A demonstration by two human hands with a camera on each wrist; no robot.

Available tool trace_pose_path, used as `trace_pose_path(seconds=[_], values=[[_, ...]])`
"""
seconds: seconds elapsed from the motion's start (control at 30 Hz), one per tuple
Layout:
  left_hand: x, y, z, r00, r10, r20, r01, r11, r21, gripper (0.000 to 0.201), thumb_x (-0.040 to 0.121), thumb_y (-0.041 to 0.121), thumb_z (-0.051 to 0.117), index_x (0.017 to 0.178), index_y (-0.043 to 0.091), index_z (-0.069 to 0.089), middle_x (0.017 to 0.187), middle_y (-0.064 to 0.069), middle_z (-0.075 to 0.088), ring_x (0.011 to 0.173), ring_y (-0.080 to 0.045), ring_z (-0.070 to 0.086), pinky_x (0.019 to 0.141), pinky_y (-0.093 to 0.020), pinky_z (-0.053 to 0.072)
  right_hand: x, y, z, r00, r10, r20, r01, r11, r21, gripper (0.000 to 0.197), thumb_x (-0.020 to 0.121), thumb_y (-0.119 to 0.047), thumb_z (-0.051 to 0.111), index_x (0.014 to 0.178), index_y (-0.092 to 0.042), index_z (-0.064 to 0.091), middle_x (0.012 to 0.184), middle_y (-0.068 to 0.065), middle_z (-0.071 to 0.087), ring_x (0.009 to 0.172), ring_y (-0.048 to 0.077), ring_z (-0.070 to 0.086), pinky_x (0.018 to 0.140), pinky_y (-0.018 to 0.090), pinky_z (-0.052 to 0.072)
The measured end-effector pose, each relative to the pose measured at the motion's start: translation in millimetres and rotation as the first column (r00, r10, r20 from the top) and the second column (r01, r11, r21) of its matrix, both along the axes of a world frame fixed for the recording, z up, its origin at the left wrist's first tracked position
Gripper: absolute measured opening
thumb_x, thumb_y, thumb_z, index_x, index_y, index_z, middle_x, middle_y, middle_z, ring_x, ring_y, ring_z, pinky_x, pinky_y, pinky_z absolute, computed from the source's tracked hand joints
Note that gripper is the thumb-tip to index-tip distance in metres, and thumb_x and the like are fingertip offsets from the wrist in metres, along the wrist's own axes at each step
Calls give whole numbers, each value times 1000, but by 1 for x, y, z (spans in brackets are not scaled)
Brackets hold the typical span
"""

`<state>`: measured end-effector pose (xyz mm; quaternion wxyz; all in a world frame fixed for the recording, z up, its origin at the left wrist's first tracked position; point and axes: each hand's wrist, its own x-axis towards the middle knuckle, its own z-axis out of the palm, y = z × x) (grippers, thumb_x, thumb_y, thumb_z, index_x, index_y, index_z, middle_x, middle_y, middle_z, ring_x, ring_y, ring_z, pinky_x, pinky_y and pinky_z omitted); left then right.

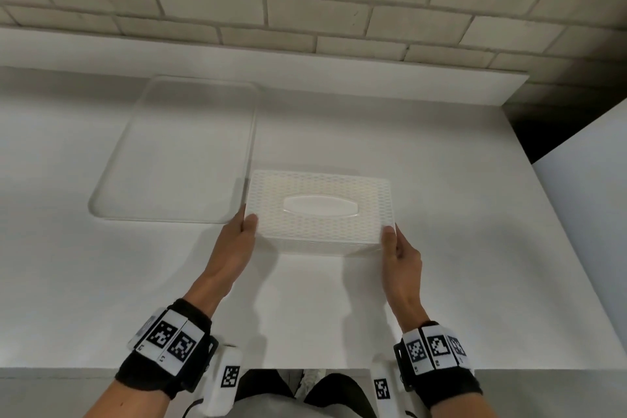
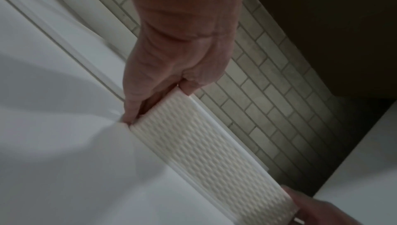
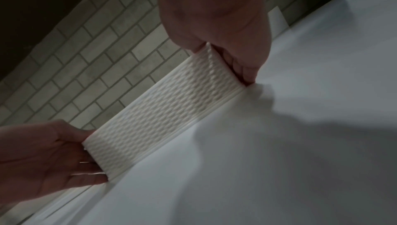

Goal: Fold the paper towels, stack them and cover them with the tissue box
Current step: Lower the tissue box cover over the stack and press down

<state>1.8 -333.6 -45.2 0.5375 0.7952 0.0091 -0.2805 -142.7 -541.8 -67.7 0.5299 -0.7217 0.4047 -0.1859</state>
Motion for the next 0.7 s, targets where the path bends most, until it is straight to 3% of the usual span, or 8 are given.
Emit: trace_pose_path(seconds=[0.07, 0.17, 0.27, 0.33, 0.43, 0.53, 0.63, 0.7], values=[[3, -2, 7, 999, -38, -18, 39, 999, 5, 43, 104, 23, 34, 147, 25, 41, 144, 4, 50, 135, -20, 44, 115, -42, 32, 2, -1, 2, 1000, 6, -18, -7, 999, -43, 35, 102, -30, 39, 120, -18, 66, 100, -8, 71, 89, 7, 64, 78, 20, 47], [24, 1, 11, 985, -76, -156, 81, 996, 30, 38, 101, 19, 40, 137, 23, 52, 138, -2, 56, 127, -27, 51, 111, -44, 39, 6, -10, 11, 999, 7, -53, -10, 999, -50, 27, 100, -24, 45, 97, -12, 69, 72, -8, 61, 69, 13, 55, 68, 29, 44], [42, -5, 15, 973, -128, -192, 140, 989, 49, 45, 99, 33, 39, 143, 24, 44, 144, -3, 50, 129, -27, 49, 110, -45, 39, 21, -24, 25, 997, -25, -73, 29, 998, 53, 31, 98, -30, 43, 95, -13, 69, 83, -5, 65, 86, 21, 59, 84, 37, 47], [46, -14, 19, 974, -160, -164, 178, 979, 103, 52, 100, 36, 32, 151, 27, 30, 151, -4, 43, 135, -27, 43, 112, -47, 36, 35, -31, 27, 996, -4, -93, 9, 999, 51, 35, 98, -34, 40, 108, -18, 70, 98, -3, 66, 96, 21, 57, 92, 38, 47], [43, -23, 22, 984, -157, -89, 172, 964, 203, 49, 104, 30, 26, 153, 24, 25, 153, -7, 38, 138, -29, 38, 113, -45, 33, 45, -31, 20, 989, 35, -145, -40, 999, -33, 34, 99, -30, 37, 91, -11, 65, 83, 8, 63, 84, 27, 56, 80, 41, 48], [44, -26, 23, 983, -166, -82, 181, 953, 241, 49, 104, 29, 26, 153, 21, 25, 154, -7, 36, 140, -29, 36, 114, -42, 31, 43, -33, 17, 985, 16, -171, -23, 999, -39, 35, 99, -29, 38, 85, -6, 61, 74, 9, 57, 76, 26, 53, 71, 35, 43], [48, -27, 28, 979, -179, -101, 200, 942, 271, 50, 103, 27, 28, 153, 18, 25, 155, -8, 36, 138, -29, 37, 114, -40, 32, 42, -39, 27, 974, 42, -224, -36, 999, 28, 37, 97, -30, 43, 102, -3, 67, 85, 9, 63, 87, 28, 57, 77, 34, 45], [45, -30, 33, 980, -198, 12, 182, 921, 345, 54, 103, 24, 32, 154, 13, 18, 155, -12, 33, 140, -32, 34, 111, -38, 30, 44, -40, 38, 973, -1, -230, -20, 996, -85, 41, 97, -32, 49, 127, -6, 61, 119, 10, 66, 115, 30, 58, 98, 36, 46]])
